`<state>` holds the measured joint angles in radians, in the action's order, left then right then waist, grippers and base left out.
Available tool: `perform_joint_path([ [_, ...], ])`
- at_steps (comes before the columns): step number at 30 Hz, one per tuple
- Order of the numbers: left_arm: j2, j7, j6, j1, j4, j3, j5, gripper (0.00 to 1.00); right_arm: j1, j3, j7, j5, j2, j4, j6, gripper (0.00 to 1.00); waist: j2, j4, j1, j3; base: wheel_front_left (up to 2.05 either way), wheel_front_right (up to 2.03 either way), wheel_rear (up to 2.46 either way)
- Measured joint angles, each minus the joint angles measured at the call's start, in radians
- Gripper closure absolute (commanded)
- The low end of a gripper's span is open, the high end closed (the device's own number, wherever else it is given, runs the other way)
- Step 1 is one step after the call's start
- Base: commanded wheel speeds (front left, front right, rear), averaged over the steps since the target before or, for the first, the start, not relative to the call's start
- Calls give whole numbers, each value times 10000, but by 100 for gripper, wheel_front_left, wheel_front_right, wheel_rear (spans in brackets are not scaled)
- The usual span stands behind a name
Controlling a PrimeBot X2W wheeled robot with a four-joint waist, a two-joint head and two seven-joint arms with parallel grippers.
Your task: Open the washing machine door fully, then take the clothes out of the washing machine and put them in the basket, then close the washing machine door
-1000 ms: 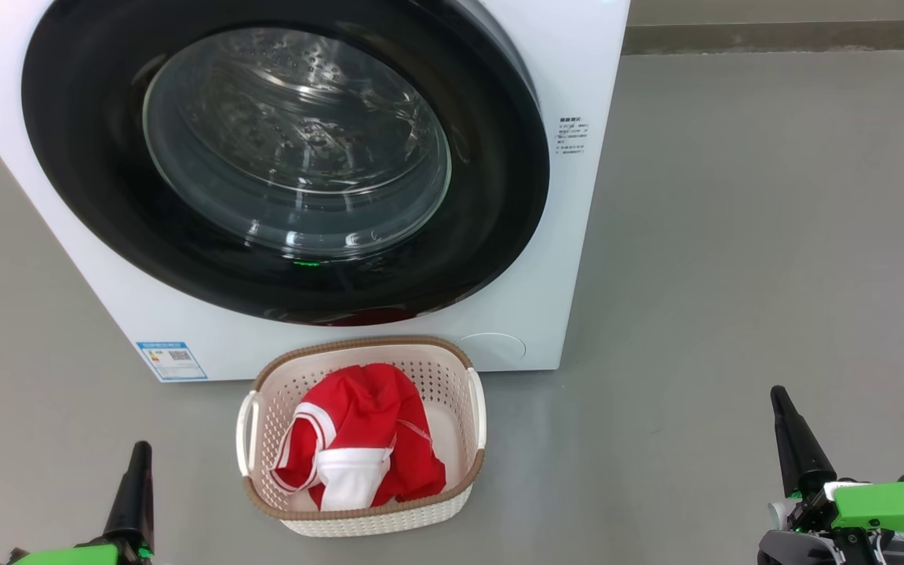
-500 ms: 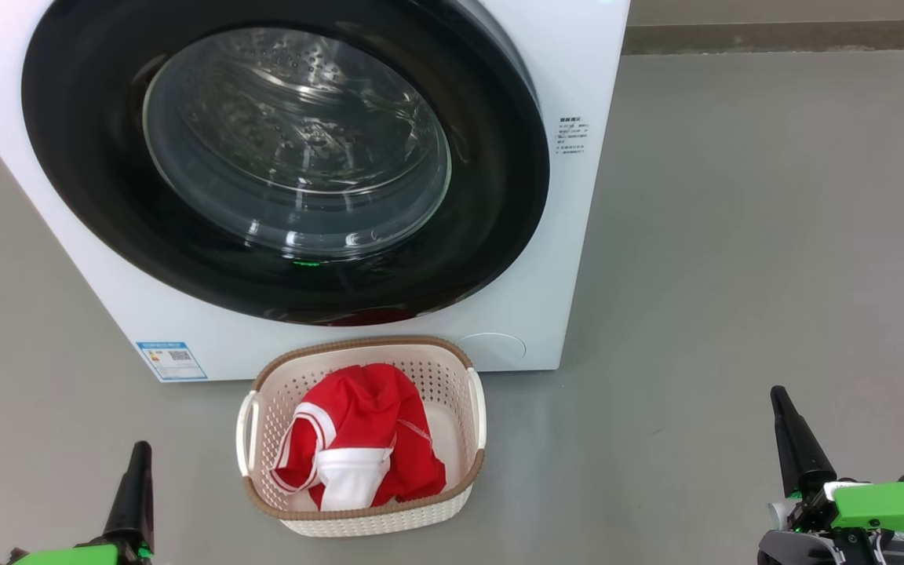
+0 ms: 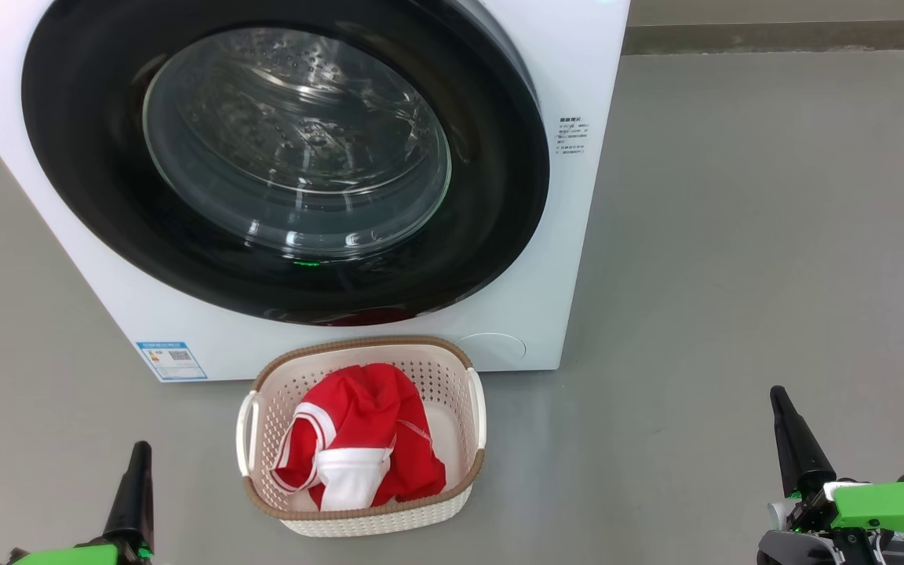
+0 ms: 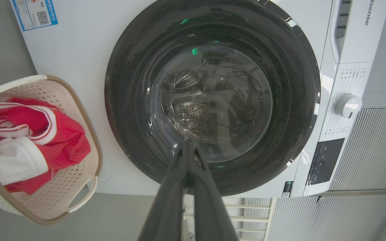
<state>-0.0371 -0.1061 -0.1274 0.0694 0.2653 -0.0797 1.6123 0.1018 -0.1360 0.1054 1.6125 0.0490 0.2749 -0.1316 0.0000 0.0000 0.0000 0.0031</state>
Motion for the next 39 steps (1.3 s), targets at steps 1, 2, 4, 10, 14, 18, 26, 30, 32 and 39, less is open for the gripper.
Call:
perform_joint_path([
  [1,0,-4,0,0,0,0,0,100,0,0,0,0,0,0,0,100,0,0,0,0,0,0,0],
  [2,0,-29,0,0,0,0,0,100,0,0,0,-2,0,0,0,100,0,0,0,0,0,0,0],
  [4,0,-38,0,0,0,0,0,100,0,-2,0,-8,-2,0,0,100,0,0,0,0,0,0,0],
  [10,0,-38,0,0,0,-2,0,100,0,-2,0,-10,-2,0,0,100,0,0,0,0,0,0,0],
  [14,0,-38,0,0,0,-2,0,100,0,-2,0,-10,-4,0,0,100,0,0,0,0,0,0,0],
  [18,2,-38,0,0,0,-2,0,100,0,-2,0,-10,-6,0,0,100,0,0,0,0,0,0,0],
  [26,2,-38,0,0,0,-4,0,100,0,-4,0,-10,-8,0,0,100,0,0,0,0,0,0,0],
  [30,2,-40,0,0,0,-4,0,100,0,-4,0,-10,-8,0,0,100,0,0,0,0,0,0,0],
  [32,2,-40,0,0,0,-4,0,100,0,-4,0,-10,-8,0,0,100,0,0,0,0,0,0,0],
  [39,2,-40,0,0,0,-4,0,100,0,-4,0,-10,-10,0,0,100,0,0,0,0,0,0,0],
])
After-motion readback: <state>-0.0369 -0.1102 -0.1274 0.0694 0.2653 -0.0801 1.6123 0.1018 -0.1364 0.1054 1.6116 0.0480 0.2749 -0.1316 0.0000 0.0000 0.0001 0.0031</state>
